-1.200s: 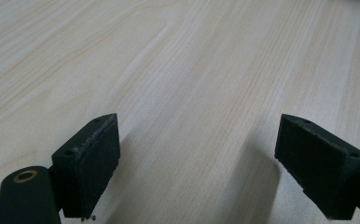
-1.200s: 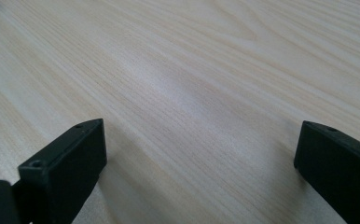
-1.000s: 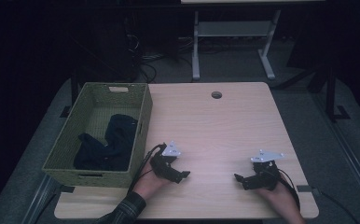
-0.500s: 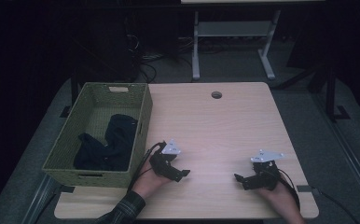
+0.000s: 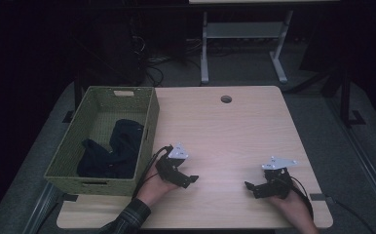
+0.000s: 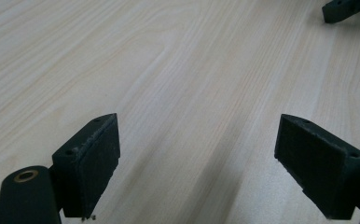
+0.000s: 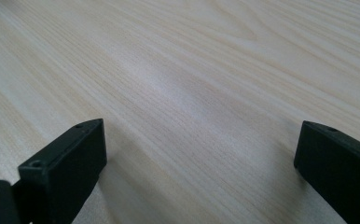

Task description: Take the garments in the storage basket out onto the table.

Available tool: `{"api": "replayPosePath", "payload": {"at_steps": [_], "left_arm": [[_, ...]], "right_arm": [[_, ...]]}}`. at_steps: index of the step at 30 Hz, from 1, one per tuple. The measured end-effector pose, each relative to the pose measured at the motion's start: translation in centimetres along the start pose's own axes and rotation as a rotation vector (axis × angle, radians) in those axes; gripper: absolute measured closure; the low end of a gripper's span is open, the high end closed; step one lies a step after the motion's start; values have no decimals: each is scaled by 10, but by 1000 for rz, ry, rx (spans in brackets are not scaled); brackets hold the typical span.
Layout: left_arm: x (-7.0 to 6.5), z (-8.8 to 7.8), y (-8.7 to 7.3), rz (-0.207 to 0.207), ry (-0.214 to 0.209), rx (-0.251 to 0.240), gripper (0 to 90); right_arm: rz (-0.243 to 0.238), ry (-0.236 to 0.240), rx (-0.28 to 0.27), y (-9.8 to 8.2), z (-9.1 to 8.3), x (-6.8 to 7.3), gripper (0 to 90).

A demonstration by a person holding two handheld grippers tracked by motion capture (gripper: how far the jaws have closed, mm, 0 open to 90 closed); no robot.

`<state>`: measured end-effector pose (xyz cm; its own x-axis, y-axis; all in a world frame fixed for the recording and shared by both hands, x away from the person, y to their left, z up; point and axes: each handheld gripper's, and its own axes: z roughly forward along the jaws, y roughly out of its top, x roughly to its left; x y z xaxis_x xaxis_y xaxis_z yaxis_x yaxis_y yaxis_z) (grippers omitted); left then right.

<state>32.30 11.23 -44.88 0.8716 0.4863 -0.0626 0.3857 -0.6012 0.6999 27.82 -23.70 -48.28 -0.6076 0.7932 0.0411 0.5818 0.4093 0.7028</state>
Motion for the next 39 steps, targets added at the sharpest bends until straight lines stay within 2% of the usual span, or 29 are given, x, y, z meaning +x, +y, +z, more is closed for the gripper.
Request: {"api": "replayPosePath", "payload": {"at_steps": [16,23,25,29,31,33,39], "left_arm": [[-2,-9,7,-3,-7,-10,138],[-3,-11,11,7,1,9,138],[-4,-12,11,-5,-3,0,138],[-4,-14,13,3,-3,6,138],[-5,-15,14,-9,-5,1,138],[-4,-17,15,5,-4,6,138],[-4,-20,17,-8,-11,2,138]], "right_arm": [[0,-1,0,0,0,0,19],[0,-1,0,0,0,0,19],[0,-1,0,0,0,0,19],[0,0,0,0,0,0,19],[0,0,0,0,0,0,20],[1,0,-1,0,0,0,19],[1,-1,0,0,0,0,19]]}}
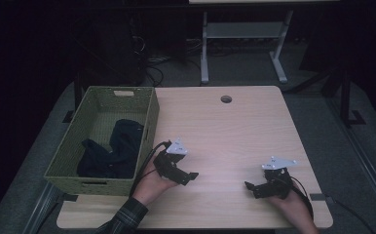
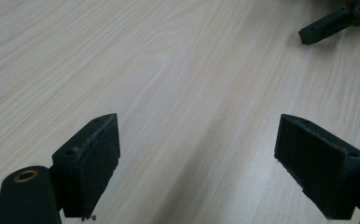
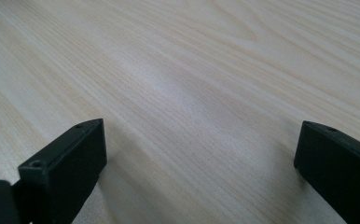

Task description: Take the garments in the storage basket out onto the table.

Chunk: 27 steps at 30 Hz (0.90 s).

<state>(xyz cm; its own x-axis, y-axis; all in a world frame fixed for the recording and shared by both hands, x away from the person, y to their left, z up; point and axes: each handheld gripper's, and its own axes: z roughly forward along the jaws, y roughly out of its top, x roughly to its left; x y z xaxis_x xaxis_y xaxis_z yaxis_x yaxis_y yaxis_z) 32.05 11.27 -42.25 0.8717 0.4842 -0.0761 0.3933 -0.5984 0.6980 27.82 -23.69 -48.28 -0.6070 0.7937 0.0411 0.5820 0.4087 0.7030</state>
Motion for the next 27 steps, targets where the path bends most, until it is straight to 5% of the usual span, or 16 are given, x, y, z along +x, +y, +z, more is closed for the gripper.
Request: {"api": "replayPosePath", "payload": {"at_steps": [27], "left_arm": [[1,-15,15,-20,-28,-16,138]], "right_arm": [[0,0,0,0,0,0,19]]}}
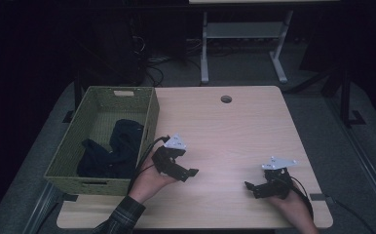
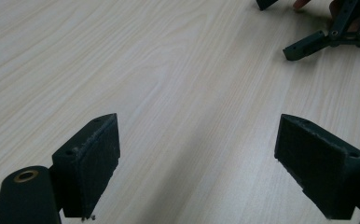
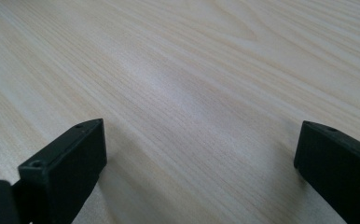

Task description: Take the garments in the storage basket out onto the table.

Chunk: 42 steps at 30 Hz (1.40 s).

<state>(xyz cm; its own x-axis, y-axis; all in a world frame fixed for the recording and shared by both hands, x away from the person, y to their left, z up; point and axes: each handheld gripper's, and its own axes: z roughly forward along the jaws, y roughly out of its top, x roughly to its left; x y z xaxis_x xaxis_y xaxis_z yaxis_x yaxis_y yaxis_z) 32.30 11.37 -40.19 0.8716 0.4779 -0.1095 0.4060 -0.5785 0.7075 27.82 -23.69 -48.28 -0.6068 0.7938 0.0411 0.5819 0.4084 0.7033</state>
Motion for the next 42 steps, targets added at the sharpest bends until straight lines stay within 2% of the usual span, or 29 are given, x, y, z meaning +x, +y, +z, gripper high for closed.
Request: {"api": "replayPosePath", "payload": {"at_steps": [2,3,6,11,16,17,19,30,32,42], "left_arm": [[1,-1,1,11,-2,6,138],[0,-1,2,-3,-4,1,138],[0,-3,4,2,-7,-2,138],[2,-7,9,23,-11,6,140],[4,-13,14,14,-9,-7,140],[5,-15,15,25,-8,-1,140],[5,-16,16,16,-8,-9,140],[10,-26,26,18,-5,-11,140],[11,-28,27,5,-7,-19,142],[18,-36,34,-4,-7,-3,142]], "right_arm": [[0,0,0,0,0,0,19],[0,0,0,0,0,0,19],[1,0,0,0,0,0,19],[0,0,0,0,0,0,19],[0,0,0,0,0,0,19],[0,0,0,0,0,0,19],[0,0,-1,0,0,0,19],[-1,0,-1,0,0,0,19],[-1,0,-1,0,0,0,19],[-1,0,-1,0,0,0,19]]}}
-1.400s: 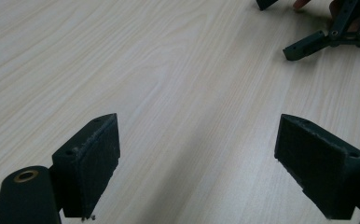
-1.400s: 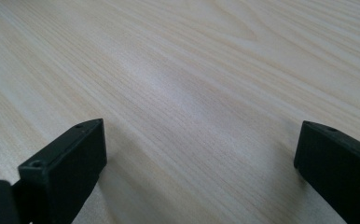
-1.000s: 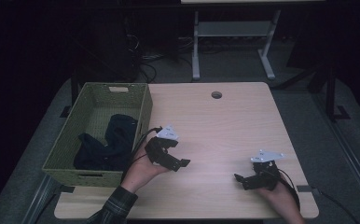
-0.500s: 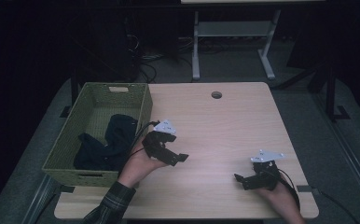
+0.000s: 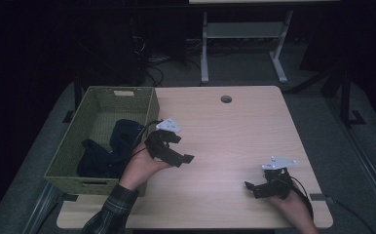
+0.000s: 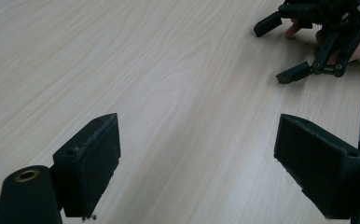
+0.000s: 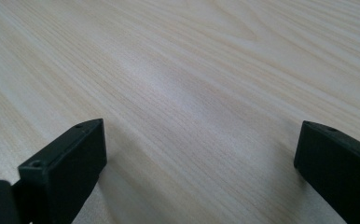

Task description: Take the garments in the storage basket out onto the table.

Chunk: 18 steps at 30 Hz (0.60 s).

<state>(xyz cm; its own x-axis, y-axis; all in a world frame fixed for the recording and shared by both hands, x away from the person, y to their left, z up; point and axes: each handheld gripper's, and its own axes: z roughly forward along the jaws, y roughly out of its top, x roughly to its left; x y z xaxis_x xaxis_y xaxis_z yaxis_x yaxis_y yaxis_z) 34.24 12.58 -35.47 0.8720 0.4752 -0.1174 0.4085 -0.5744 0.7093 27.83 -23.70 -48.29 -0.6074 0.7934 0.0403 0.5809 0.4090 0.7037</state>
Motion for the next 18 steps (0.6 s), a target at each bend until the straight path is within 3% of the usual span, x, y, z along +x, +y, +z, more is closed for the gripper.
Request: {"api": "replayPosePath", "payload": {"at_steps": [10,18], "left_arm": [[7,-7,10,9,8,35,142],[14,-20,16,-7,15,31,142]], "right_arm": [[0,0,0,0,0,0,19],[1,0,0,0,0,0,19]]}}
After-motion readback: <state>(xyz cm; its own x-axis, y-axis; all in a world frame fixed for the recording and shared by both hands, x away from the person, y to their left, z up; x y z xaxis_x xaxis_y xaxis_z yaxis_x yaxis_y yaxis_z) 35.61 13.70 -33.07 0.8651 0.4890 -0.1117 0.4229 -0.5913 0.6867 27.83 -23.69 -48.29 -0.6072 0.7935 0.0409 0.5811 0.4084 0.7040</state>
